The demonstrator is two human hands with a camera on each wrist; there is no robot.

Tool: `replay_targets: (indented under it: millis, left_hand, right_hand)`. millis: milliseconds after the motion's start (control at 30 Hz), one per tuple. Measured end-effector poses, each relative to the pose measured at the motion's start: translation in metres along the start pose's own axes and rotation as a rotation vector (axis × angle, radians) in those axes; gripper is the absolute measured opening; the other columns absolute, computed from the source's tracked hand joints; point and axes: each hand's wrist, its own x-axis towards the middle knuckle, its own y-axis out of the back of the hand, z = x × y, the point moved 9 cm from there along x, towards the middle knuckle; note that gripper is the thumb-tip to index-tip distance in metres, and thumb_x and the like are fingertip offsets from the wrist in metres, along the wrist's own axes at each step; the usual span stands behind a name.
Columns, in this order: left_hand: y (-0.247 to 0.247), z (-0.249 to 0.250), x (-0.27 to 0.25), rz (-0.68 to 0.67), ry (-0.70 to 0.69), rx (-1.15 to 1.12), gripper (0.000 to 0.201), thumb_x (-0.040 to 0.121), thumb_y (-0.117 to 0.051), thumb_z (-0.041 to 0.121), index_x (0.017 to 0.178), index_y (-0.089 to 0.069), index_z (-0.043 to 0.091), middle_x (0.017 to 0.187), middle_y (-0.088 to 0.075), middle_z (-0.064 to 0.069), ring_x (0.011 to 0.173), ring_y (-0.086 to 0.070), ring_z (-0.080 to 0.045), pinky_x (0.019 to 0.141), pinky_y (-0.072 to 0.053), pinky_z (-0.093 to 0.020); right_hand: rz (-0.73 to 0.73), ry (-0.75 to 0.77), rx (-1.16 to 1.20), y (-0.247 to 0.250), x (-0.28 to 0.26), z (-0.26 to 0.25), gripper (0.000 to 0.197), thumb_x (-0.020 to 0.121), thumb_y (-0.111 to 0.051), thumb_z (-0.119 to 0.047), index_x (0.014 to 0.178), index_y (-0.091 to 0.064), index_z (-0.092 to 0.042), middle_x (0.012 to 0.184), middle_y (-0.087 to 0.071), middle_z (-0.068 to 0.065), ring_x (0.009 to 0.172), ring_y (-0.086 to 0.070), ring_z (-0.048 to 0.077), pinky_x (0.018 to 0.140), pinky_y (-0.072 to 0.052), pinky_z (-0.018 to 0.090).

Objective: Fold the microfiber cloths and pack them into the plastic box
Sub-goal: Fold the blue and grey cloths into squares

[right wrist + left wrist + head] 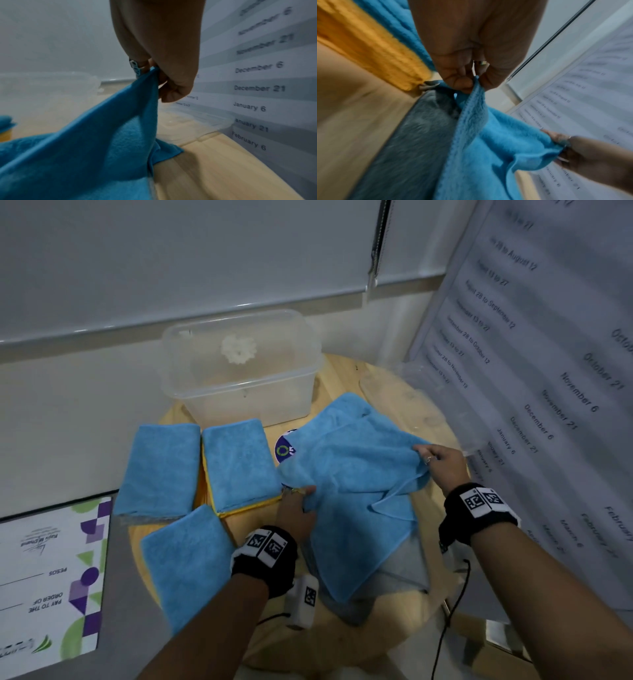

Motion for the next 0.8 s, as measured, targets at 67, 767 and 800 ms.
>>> replay_targets:
  millis: [67, 767, 800]
  left_hand:
    - [0.014, 0.026, 0.001, 0.085, -0.070, -0.036, 0.046, 0.077, -0.062, 0.004, 0.123, -0.058, 0.005, 0.099, -0.066, -0.022, 0.097, -0.064, -0.022, 0.082, -0.041, -0.016]
    - [0.203, 0.120, 0.038, 0.289, -0.413, -0.171, 0.019, 0.090, -0.053, -0.001, 0.102, -0.067, -0.005, 0.095, -0.063, -0.008, 0.093, -0.057, -0.016, 0.088, -0.041, -0.026]
    - [0.205, 0.121, 0.039, 0.286, -0.418, -0.147, 0.017, 0.090, -0.054, 0.000, 0.100, -0.068, -0.004, 0.091, -0.064, -0.007, 0.089, -0.059, -0.011, 0.087, -0.041, -0.025]
  right_hand:
    - [0.034, -0.020, 0.088, 0.012, -0.005, 0.000, 0.025, 0.089, -0.054, 0.001, 0.109, -0.068, -0.002, 0.112, -0.065, 0.013, 0.103, -0.054, 0.014, 0.099, -0.041, 0.030]
    - [0.063, 0.095, 0.507, 0.072, -0.012, -0.068, 0.023, 0.089, -0.057, -0.003, 0.109, -0.066, -0.010, 0.105, -0.065, 0.012, 0.105, -0.058, 0.024, 0.086, -0.050, 0.024]
    - [0.055, 0.102, 0.503, 0.072, -0.014, -0.070, 0.021, 0.089, -0.057, -0.004, 0.107, -0.067, -0.010, 0.102, -0.066, 0.011, 0.104, -0.058, 0.023, 0.087, -0.048, 0.024]
